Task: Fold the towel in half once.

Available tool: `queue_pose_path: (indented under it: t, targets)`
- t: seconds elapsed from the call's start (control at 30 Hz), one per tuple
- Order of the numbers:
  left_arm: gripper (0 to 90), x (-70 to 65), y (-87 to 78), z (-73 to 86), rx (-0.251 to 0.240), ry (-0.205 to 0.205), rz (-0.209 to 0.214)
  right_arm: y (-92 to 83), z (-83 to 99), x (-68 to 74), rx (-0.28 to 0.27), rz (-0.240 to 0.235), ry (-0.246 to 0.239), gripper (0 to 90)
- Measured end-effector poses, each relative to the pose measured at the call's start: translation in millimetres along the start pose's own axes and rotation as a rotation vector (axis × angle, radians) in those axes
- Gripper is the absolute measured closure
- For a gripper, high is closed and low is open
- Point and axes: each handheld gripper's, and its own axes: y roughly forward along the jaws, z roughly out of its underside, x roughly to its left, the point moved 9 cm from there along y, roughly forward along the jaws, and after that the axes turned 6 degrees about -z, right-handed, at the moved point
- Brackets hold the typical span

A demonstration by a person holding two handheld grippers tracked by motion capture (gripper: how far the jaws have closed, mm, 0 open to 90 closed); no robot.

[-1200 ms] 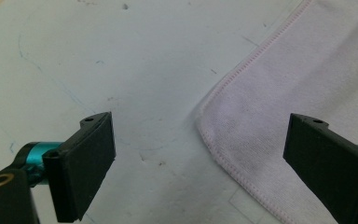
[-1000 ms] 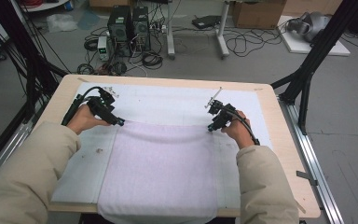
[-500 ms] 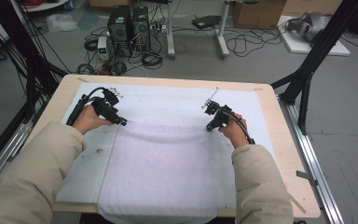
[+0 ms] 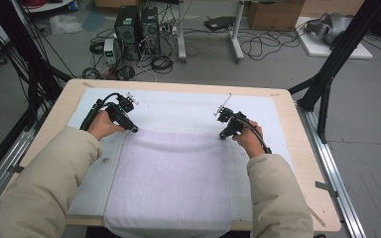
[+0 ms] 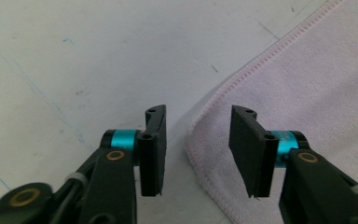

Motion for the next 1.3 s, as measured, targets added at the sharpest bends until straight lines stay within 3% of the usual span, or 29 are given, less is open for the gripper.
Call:
queue_pose_path:
  t: [0.17, 0.27, 0.4, 0.6, 0.7, 0.83, 0.93, 1.0, 1.07, 1.2, 1.3]
  targets:
    - [70.8, -2.3, 3.0, 0.4, 0.027, 0.007, -0.005, 0.2, -0.2, 0.3, -0.004, -0.001, 0.0, 87.6]
    - [84.2, -3.5, 4.7, 2.0, 0.044, 0.005, -0.003, -0.6, -0.3, 1.7, -0.003, -0.005, -0.006, 87.9]
    - [87.6, -7.0, 4.7, 3.5, 0.058, 0.006, 0.021, -4.8, -1.1, 2.5, -0.013, 0.003, -0.02, 88.6]
    - [88.2, 4.4, -11.0, -3.1, -0.02, 0.007, -0.035, -19.9, -3.3, 0.1, -0.074, 0.035, 0.004, 89.0]
    - [88.2, 11.1, -19.6, -6.0, -0.047, 0.008, -0.041, -27.1, -5.3, -1.7, -0.105, 0.055, 0.01, 89.2]
    - [88.3, 17.0, -31.4, -14.6, -0.077, 0.004, -0.064, -37.8, -10.7, -3.7, -0.141, 0.122, -0.012, 89.3]
    - [88.3, 23.0, -44.2, -25.7, -0.108, 0.004, -0.082, -50.0, -16.6, -8.4, -0.194, 0.17, -0.001, 89.3]
    - [88.3, 28.2, -53.9, -33.3, -0.116, 0.012, -0.094, -60.8, -20.1, -12.1, -0.223, 0.201, -0.003, 89.3]
    - [88.3, 33.2, -64.5, -43.1, -0.142, 0.021, -0.101, -71.3, -23.7, -15.8, -0.258, 0.216, 0.005, 89.3]
    - [88.4, 42.2, -90.2, -66.3, -0.204, 0.034, -0.13, -99.9, -33.4, -24.2, -0.299, 0.291, 0.001, 89.3]
    - [88.3, 45.5, -103.9, -74.9, -0.225, 0.049, -0.135, -120.8, -41.2, -27.1, -0.325, 0.329, -0.007, 89.2]
